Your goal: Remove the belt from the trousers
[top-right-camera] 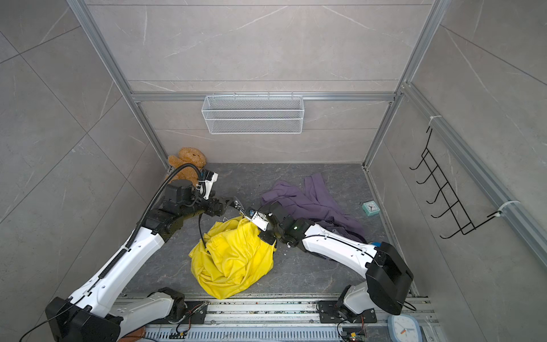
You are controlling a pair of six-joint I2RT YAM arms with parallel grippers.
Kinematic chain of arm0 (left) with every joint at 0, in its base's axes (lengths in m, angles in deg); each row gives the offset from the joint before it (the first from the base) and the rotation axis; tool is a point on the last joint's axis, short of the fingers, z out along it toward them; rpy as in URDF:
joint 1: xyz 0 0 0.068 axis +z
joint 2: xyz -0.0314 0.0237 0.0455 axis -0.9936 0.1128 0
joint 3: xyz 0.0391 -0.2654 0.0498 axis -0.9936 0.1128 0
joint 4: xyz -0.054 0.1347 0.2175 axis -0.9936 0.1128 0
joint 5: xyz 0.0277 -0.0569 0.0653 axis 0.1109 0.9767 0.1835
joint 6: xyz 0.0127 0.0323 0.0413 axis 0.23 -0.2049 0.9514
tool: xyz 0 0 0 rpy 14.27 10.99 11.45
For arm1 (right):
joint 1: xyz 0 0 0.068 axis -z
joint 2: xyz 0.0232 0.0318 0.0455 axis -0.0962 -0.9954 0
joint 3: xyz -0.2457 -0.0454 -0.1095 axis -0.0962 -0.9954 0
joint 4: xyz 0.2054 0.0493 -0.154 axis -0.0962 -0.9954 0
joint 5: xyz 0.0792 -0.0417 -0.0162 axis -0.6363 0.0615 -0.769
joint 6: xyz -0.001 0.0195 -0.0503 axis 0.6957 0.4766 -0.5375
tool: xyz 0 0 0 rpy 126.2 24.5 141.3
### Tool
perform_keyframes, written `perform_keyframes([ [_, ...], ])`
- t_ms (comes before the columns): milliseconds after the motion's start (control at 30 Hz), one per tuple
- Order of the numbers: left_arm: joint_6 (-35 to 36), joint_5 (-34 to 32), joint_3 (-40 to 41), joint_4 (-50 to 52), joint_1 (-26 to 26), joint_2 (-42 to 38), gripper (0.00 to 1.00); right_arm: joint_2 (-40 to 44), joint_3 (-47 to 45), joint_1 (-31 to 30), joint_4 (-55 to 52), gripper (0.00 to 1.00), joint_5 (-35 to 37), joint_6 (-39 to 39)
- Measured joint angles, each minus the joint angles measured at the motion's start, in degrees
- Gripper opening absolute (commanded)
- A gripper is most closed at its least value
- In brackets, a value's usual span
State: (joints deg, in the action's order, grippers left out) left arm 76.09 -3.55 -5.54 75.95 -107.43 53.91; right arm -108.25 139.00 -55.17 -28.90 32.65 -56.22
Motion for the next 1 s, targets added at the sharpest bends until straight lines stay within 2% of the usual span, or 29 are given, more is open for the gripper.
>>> perform_keyframes([
  [133, 6.86, -0.68, -1.09, 0.46, -4.66, -0.63, 0.90, -0.20, 8.41, 0.00, -6.93, 0.05, -1.14, -5.40],
  [300, 10.80, -0.81, -1.09, 3.80, -5.46, -3.87, 0.90, -1.33, 16.68, 0.00, -15.58, 0.05, -3.04, -8.26],
  [633, 11.13, -2.56, -2.21, 11.41, -6.67, -10.80, 0.84, -4.74, 22.45, 0.00, -25.57, 0.04, -1.88, -9.73],
  [833, 11.15, -3.13, -2.08, 14.64, -11.26, -9.92, 0.84, -6.16, 24.15, 0.00, -26.77, 0.04, -1.38, -9.70],
  [1000, 11.15, -3.91, -0.37, 14.73, -12.07, -8.41, 0.83, -6.16, 24.68, 0.00, -26.93, 0.05, -1.46, -9.70],
])
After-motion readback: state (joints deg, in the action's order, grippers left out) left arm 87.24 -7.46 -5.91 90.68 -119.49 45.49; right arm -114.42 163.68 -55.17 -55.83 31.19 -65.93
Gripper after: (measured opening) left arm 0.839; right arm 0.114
